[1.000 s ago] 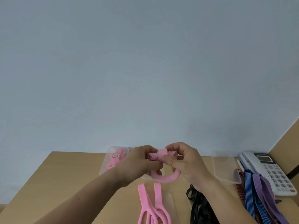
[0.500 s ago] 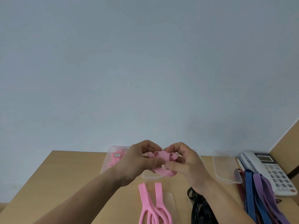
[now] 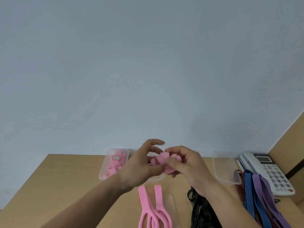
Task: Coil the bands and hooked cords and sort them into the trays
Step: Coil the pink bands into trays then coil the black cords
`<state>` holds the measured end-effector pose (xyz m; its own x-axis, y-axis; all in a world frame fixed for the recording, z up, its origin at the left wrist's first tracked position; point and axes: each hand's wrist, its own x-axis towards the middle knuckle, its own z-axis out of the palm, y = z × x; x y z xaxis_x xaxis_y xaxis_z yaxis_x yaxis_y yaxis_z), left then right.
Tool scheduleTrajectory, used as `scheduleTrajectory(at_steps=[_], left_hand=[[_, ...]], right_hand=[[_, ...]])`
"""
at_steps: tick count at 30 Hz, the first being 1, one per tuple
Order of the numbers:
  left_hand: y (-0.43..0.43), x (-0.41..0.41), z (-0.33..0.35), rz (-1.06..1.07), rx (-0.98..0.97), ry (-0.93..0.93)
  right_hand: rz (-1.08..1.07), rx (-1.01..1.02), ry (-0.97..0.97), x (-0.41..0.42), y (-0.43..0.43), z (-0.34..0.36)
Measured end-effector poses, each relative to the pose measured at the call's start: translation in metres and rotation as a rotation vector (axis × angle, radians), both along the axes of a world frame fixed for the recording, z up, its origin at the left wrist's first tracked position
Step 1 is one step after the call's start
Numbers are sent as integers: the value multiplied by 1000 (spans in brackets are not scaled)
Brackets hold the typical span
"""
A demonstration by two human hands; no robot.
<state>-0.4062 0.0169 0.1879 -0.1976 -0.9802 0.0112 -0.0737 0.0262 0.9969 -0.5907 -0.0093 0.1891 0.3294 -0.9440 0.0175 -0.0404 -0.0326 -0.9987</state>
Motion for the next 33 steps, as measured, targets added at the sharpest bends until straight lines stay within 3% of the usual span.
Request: scheduleTrajectory(at_steps=[7, 16, 18, 23, 33], left_hand=[[-7, 3, 0, -25, 237, 87], [-17, -6, -19, 84, 303, 185], [-19, -9, -27, 119, 349, 189], [-25, -14, -46, 208, 457, 212], [-32, -28, -81, 321, 583, 273]], right_hand=[[26, -50, 7, -2, -2, -10], [40, -92, 131, -11, -9, -30], [13, -184, 281, -14, -12, -38], [96, -634, 712, -21, -24, -57], [235, -726, 735, -18, -60, -92]])
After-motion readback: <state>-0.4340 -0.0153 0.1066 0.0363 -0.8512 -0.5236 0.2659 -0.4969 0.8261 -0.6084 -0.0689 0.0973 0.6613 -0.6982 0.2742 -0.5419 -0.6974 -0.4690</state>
